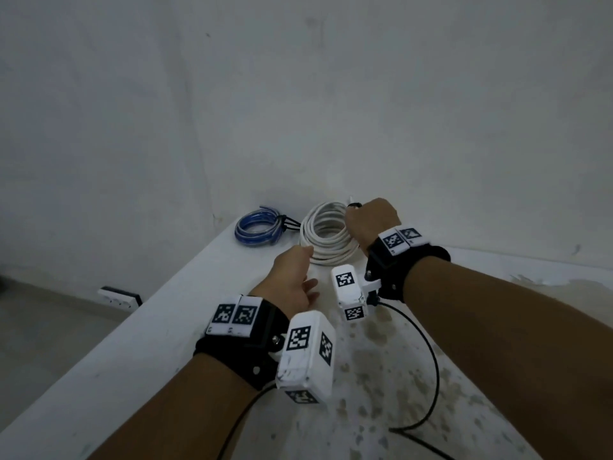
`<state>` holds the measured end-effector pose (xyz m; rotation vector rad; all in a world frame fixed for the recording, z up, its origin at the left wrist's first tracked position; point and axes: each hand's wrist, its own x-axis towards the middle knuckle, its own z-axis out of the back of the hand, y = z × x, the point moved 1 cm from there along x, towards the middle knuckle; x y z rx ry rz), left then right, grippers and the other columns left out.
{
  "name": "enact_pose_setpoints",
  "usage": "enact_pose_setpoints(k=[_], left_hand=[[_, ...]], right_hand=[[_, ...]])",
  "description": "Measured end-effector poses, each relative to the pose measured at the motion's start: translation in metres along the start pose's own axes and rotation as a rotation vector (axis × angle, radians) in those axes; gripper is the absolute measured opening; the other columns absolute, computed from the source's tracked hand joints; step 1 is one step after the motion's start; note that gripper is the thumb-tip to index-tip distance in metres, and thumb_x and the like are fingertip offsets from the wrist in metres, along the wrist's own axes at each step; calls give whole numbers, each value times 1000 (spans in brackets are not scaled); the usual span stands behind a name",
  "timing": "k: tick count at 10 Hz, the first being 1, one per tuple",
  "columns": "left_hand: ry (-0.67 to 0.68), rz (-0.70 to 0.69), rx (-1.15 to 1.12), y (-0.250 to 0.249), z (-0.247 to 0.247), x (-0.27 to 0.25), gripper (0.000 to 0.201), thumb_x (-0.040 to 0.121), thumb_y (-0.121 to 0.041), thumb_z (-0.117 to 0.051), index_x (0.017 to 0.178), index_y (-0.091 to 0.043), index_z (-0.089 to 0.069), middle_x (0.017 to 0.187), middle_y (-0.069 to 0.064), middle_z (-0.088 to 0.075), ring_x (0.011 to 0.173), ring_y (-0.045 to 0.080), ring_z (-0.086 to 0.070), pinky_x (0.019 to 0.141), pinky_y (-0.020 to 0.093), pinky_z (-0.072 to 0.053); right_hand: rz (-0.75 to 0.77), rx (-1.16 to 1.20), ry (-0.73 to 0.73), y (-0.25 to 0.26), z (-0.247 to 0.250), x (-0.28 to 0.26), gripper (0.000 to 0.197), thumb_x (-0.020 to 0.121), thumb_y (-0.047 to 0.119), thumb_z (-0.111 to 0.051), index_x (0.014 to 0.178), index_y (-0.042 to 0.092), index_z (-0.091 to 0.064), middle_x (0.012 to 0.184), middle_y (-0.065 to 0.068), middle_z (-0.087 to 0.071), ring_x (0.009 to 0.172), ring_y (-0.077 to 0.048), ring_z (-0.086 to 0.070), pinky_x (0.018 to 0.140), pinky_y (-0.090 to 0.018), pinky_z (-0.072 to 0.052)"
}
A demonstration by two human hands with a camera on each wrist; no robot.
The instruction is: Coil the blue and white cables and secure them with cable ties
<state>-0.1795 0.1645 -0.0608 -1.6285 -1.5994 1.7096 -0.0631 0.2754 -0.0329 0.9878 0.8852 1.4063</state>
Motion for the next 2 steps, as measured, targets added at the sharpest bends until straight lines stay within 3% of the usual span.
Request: enact_pose_setpoints(k=[1,2], left_hand=[[-14,-32,14,0,-4,-3,27,95,-32,-57,118,-19,-50,96,4,-46,88,20,-51,70,32,-44],[-50,-95,43,4,-8,-17,16,96,-25,-57,107,-17,-50,90,4,-46,90,22,-51,76,33,-43]], right_hand=[[59,-186,-74,-14,2,9,42,96,41,-53,77,4,-63,87,-16,-70,81,-33,-68,69,-36,-56],[8,-176,-58,-27,15,2,54,92,52,-51,80,3,-68,84,-19,-71,76,-35,-69,72,-49,-60]])
